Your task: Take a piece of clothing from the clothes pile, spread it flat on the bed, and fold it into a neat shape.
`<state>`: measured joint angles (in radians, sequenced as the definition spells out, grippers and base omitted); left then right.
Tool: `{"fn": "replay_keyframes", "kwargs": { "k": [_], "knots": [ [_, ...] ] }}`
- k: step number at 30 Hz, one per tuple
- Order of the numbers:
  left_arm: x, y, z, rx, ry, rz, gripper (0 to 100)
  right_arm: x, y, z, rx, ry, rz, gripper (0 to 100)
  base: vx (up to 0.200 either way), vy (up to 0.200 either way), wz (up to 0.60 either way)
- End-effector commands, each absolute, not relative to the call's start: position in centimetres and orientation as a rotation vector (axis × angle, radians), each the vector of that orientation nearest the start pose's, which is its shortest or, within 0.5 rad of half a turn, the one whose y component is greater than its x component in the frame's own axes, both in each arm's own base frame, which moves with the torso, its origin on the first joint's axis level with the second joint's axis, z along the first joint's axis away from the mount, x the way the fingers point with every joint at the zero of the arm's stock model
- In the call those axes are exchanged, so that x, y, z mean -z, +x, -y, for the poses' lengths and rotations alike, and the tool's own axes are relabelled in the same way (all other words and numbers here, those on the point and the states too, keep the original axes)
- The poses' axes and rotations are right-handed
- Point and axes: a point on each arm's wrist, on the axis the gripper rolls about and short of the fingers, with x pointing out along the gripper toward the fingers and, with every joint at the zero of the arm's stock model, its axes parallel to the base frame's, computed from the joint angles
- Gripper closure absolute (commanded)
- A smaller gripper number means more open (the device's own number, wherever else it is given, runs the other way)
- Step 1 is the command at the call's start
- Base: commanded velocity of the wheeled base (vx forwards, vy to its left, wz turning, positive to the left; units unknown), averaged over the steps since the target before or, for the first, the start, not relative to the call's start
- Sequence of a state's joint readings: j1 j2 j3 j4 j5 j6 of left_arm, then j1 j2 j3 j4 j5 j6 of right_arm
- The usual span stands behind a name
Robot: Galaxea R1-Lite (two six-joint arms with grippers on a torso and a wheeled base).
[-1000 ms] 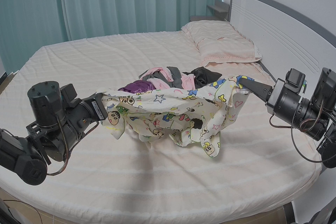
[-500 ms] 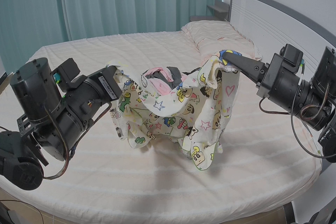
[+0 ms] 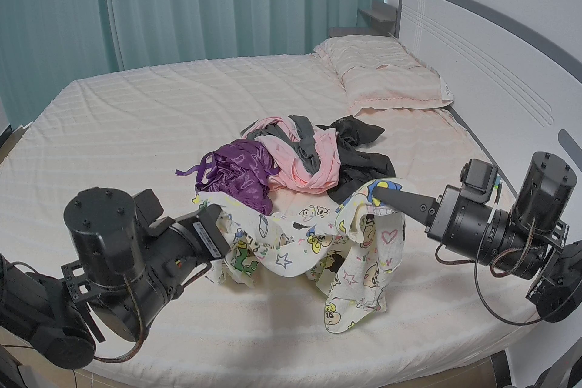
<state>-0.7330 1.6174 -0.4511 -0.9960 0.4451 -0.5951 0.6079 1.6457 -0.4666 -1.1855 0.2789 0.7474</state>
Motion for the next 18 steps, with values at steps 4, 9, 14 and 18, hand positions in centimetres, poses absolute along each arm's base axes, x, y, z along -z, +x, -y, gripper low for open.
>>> {"fn": "replay_keyframes", "kwargs": {
  "k": [4, 9, 14, 18],
  "knots": [
    [-13.2, 17.9, 16.2, 0.221, -0.451, -0.286, 100, -14.7, 20.2, -15.4, -0.833, 0.688, -0.411, 100, 0.000, 0.000, 0.00],
    [-12.3, 17.4, 15.7, 0.208, -0.458, -0.323, 100, -14.7, 19.8, -15.3, -0.837, 0.689, -0.415, 100, -0.120, 0.000, 0.00],
    [-12.2, 17.3, 15.7, 0.208, -0.468, -0.332, 100, -14.5, 19.9, -15.3, -0.831, 0.687, -0.425, 100, -0.200, 0.000, 0.00],
    [-12.1, 17.2, 15.7, 0.206, -0.503, -0.340, 100, -14.7, 19.8, -15.2, -0.832, 0.689, -0.413, 100, -0.200, 0.000, 0.00]
  ]
}}
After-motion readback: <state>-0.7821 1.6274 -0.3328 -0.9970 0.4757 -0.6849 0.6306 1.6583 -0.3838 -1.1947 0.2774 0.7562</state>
